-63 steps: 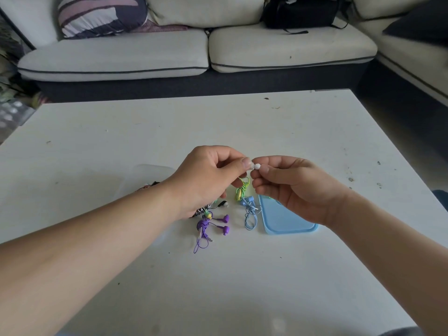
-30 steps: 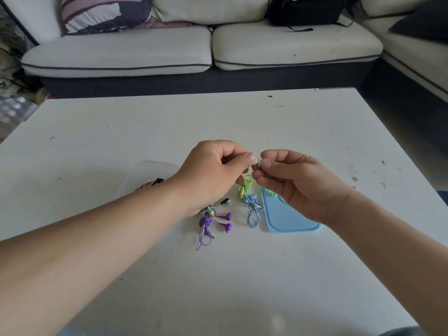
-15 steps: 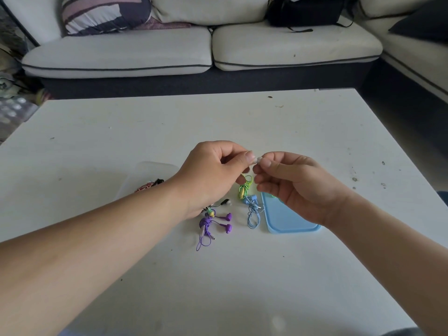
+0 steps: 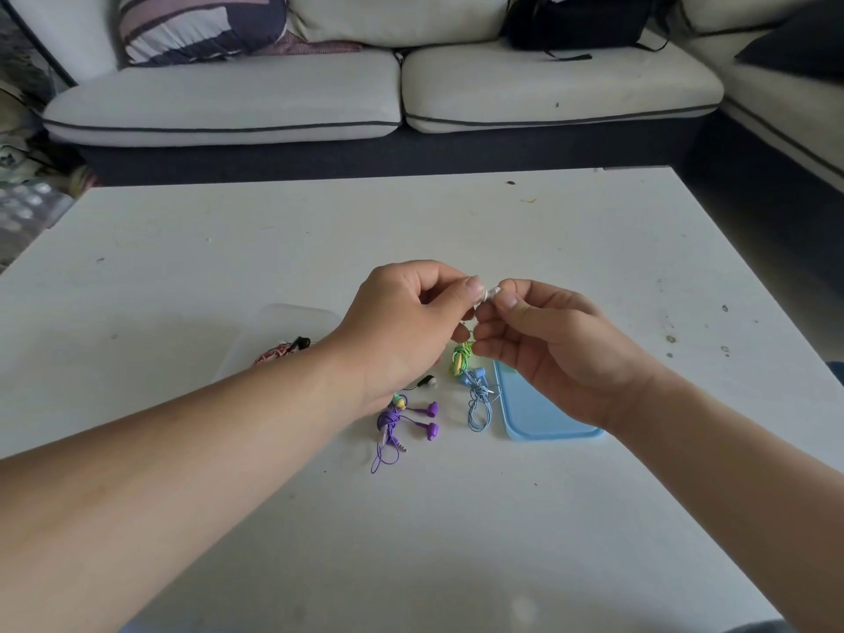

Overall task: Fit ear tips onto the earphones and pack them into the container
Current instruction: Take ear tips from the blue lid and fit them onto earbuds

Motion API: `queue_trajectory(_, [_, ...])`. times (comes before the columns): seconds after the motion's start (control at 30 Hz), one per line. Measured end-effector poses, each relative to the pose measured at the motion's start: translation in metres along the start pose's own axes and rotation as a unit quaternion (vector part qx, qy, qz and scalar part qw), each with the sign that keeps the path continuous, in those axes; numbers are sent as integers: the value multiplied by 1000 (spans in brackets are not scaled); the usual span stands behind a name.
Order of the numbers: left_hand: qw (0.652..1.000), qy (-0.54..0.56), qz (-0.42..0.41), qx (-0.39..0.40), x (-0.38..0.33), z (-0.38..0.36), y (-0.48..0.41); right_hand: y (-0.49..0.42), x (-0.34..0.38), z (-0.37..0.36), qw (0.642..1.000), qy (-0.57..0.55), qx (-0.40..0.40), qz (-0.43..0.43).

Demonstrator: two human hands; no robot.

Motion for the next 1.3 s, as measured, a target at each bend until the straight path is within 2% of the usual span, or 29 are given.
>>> queue_trajectory(0.37, [997, 46, 4, -59, -1, 1, 0, -2, -2, -6, 997, -33, -51, 39])
queue_trajectory(0.6, [998, 41, 9, -41, -1, 1, -1, -2, 1, -2, 996, -54, -71, 24])
queue_trajectory(0.9, [999, 26, 13, -20, 3, 0, -2, 0, 2, -1, 994, -85, -61, -4])
queue_trajectory(1.3, [999, 49, 20, -2, 14, 15, 9, -10, -11, -20, 998, -23, -24, -46])
Point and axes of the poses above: each hand's wrist, its own y-axis away from the middle knuckle, its own z-axis out of the back of the hand, x = y × z, the point moved 6 cm from there along -y, towards the middle knuckle, and after that the axes turned 14 degrees about x, right-handed, at the moved point
